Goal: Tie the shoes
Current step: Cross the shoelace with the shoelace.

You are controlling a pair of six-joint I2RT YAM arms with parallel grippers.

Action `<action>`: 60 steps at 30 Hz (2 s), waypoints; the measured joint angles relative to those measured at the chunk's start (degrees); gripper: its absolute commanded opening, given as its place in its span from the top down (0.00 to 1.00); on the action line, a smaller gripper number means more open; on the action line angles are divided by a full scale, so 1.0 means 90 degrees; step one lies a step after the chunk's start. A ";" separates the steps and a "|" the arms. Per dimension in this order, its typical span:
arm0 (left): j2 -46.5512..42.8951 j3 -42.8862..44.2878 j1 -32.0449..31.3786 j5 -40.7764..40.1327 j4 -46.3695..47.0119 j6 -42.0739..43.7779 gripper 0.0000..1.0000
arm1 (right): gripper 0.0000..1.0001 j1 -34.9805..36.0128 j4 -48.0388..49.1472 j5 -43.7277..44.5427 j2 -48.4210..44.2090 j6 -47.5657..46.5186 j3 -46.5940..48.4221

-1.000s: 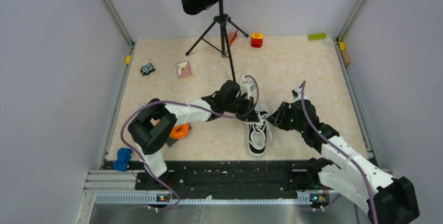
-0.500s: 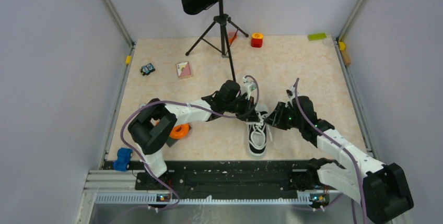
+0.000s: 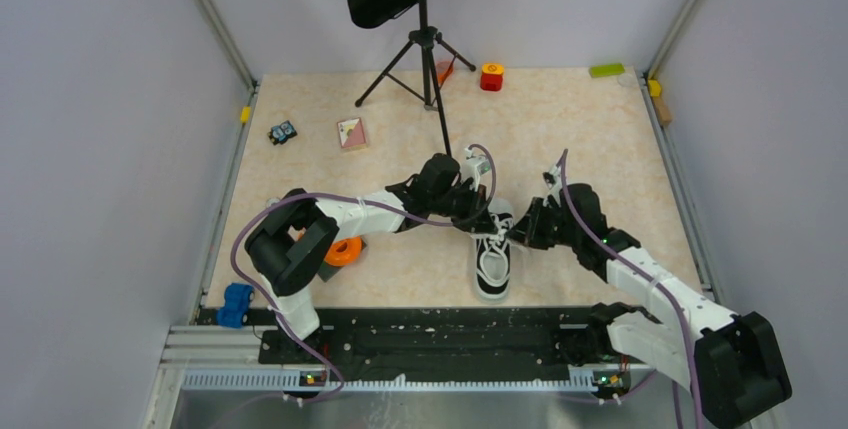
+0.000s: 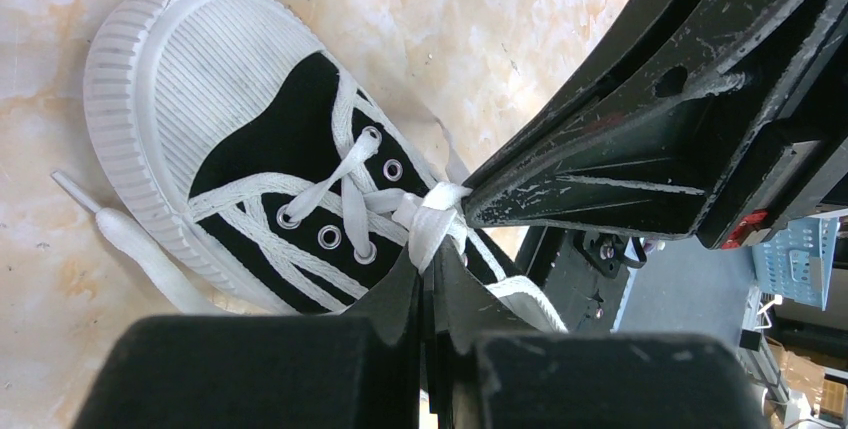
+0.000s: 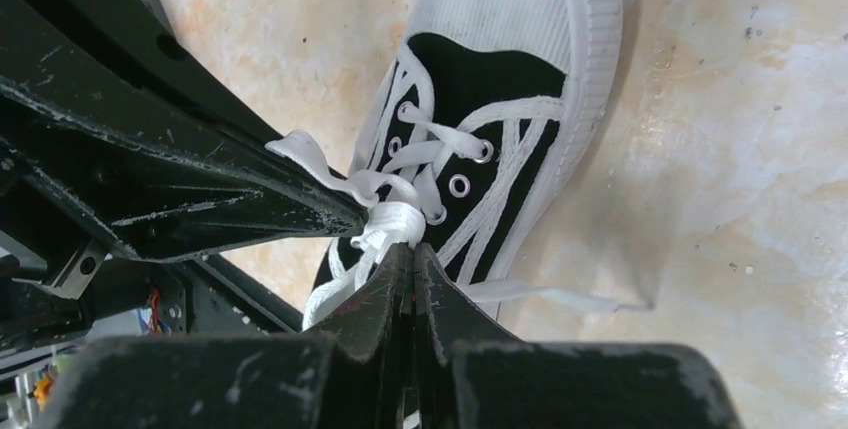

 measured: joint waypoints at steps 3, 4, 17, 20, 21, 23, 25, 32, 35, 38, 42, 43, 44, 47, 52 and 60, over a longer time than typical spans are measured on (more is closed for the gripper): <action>0.0000 0.0000 0.0000 0.0000 0.0002 0.0000 1.00 | 1.00 0.0000 -0.0061 -0.0109 -0.0051 -0.0002 0.0002; 0.0000 0.0000 0.0000 0.0000 0.0002 0.0000 1.00 | 1.00 0.0000 -0.0073 -0.0163 -0.0073 -0.0002 0.0005; -0.0027 -0.0170 0.0087 0.0262 0.0510 -0.0112 1.00 | 1.00 0.0085 -0.0087 -0.0398 -0.0080 0.0002 0.0291; -0.0036 -0.0231 0.0141 0.0321 0.0641 -0.0180 1.00 | 1.00 0.0121 -0.0068 -0.0464 -0.0073 0.0000 0.0301; -0.0036 -0.0243 0.0160 0.0345 0.0668 -0.0197 1.00 | 1.00 0.0134 -0.0070 -0.0474 -0.0066 0.0000 0.0301; -0.0036 -0.0260 0.0182 0.0381 0.0724 -0.0219 1.00 | 1.00 0.0153 -0.0066 -0.0515 -0.0027 0.0000 0.0301; -0.0036 -0.0267 0.0202 0.0396 0.0772 -0.0223 1.00 | 1.00 0.0158 -0.0063 -0.0525 0.0019 0.0000 0.0301; -0.0066 -0.0306 0.0211 0.0542 0.0823 -0.0223 1.00 | 1.00 0.0158 0.0034 -0.0493 0.0131 0.0000 0.0301; -0.0073 -0.0306 0.0219 0.0580 0.0850 -0.0211 1.00 | 1.00 0.0158 0.0126 -0.0488 0.0250 0.0000 0.0301; -0.0073 -0.0318 0.0272 0.0595 0.0850 -0.0197 1.00 | 1.00 0.0165 0.0255 -0.0486 0.0401 -0.0015 0.0301; -0.0073 -0.0318 0.0287 0.0760 0.0889 -0.0197 1.00 | 1.00 0.0172 0.0384 -0.0454 0.0639 -0.0058 0.0301; -0.0073 -0.0318 0.0287 0.0789 0.0896 -0.0197 1.00 | 1.00 0.0172 0.0418 -0.0442 0.0695 -0.0061 0.0301; -0.0073 -0.0318 0.0282 0.0826 0.0901 -0.0197 1.00 | 1.00 0.0175 0.0464 -0.0437 0.0758 -0.0066 0.0301; -0.0073 -0.0318 0.0282 0.0894 0.0901 -0.0194 1.00 | 1.00 0.0175 0.0539 -0.0425 0.0901 -0.0066 0.0301; -0.0073 -0.0318 0.0282 0.0942 0.0903 -0.0194 1.00 | 1.00 0.0175 0.0563 -0.0233 0.0930 -0.0063 0.0306; -0.0073 -0.0347 0.0282 0.0996 0.0908 -0.0192 1.00 | 1.00 0.0187 0.0503 0.0032 0.0869 0.0015 0.0304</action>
